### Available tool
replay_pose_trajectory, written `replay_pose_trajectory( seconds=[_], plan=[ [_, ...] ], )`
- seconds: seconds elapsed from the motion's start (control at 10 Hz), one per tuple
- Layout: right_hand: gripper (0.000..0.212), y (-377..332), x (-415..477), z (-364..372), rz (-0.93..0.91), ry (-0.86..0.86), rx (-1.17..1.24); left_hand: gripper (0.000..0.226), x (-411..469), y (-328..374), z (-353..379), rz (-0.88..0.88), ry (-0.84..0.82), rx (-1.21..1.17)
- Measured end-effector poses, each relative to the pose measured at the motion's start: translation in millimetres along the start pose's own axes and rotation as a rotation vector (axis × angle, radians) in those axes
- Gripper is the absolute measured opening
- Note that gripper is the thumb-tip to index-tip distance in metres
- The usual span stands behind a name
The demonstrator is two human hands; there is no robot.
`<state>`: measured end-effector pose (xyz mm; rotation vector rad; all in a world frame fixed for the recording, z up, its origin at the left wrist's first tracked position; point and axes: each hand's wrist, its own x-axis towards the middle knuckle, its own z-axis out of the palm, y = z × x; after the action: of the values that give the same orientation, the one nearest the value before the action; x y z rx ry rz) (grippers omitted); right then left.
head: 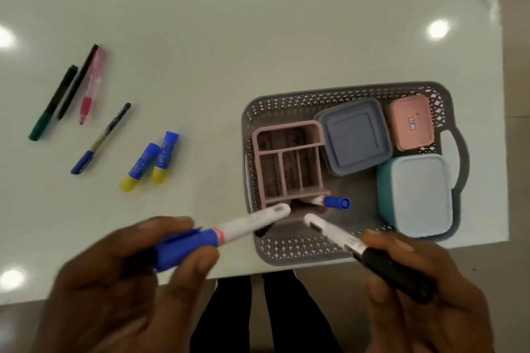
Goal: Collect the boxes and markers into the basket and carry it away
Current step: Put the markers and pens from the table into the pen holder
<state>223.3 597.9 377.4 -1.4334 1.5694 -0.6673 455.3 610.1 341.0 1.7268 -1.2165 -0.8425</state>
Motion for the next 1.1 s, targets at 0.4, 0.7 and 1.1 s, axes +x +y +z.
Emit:
replay_pose_trajectory(
  seconds=[0.4, 0.7, 1.1],
  plan=[
    [0.030, 88.3, 6.6, 35.2, -0.144, 0.253, -0.295, 0.015, -15.8, -29.8, 82.3, 0.405, -0.332, 0.344],
    [0.050, 99.0, 18.7, 13.3, -0.195, 0.110, -0.298, 0.049, -9.6, -31.1, 88.6, 0.453, -0.591, 0.620],
    [0.036, 118.6, 22.3, 20.0, -0.249, -0.125, -0.430, 0.048, 4.5, -24.5, 91.9, 0.366, -0.660, 0.645]
  ],
)
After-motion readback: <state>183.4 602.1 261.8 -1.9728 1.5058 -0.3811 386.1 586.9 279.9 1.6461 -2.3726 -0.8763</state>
